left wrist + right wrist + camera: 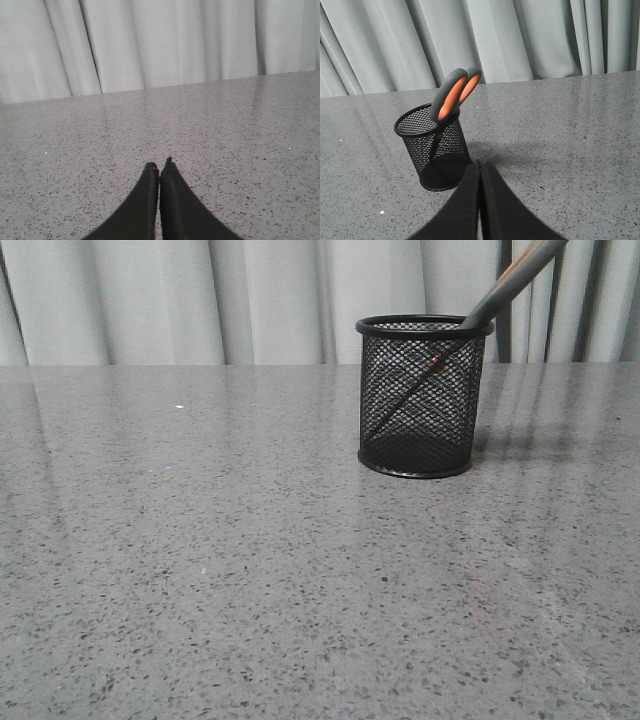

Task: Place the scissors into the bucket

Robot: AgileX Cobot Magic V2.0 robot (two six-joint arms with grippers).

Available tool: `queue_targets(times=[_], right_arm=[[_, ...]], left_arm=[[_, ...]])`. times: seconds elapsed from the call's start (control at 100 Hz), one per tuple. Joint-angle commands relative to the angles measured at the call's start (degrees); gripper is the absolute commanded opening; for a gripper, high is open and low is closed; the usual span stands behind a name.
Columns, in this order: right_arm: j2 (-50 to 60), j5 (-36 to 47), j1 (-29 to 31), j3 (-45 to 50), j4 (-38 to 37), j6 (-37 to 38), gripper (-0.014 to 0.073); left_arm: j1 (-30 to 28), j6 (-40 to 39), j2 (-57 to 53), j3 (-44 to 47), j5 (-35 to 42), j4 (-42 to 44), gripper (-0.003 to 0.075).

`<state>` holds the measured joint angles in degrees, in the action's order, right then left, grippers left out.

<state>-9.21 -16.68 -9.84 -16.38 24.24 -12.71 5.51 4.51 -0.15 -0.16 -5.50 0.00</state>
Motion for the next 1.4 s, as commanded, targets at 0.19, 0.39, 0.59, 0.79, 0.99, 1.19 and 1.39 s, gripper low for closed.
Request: queue_targets(times=[0.19, 0.39, 0.59, 0.79, 0.99, 1.19, 1.39], right_arm=[[-0.53, 6.89, 0.10, -0.59, -3.82, -0.37, -0.0056], [0.10, 18.97, 1.26, 6.70, -12.92, -0.27, -0.0056], [6.91, 18.93, 5.48, 15.25, -19.89, 6.59, -0.0056], [11.14, 15.73, 9.80, 18.01, -19.77, 6.77, -0.0056], [11.14, 13.82, 10.55, 18.01, -20.19, 6.77, -0.0056], [11.14, 14.17, 10.55, 18.01, -20.32, 6.77, -0.0056], [11.14, 14.17, 10.55, 18.01, -20.32, 6.77, -0.0056]], left_arm=[[-0.23, 0.08, -1.57, 1.62, 4.60, -0.32, -0.0021], [-0.23, 0.08, -1.57, 1.62, 4.60, -0.32, -0.0021], [-0.23, 0.08, -1.57, 1.62, 4.60, -0.32, -0.0021], [-0.23, 0.08, -1.49, 1.62, 4.49, -0.32, -0.0021], [-0.23, 0.08, -1.49, 1.62, 4.49, -0.32, -0.0021], [-0.23, 0.08, -1.49, 1.62, 4.49, -0.32, -0.0021], [-0.23, 0.08, -1.49, 1.62, 4.49, -0.32, -0.0021]])
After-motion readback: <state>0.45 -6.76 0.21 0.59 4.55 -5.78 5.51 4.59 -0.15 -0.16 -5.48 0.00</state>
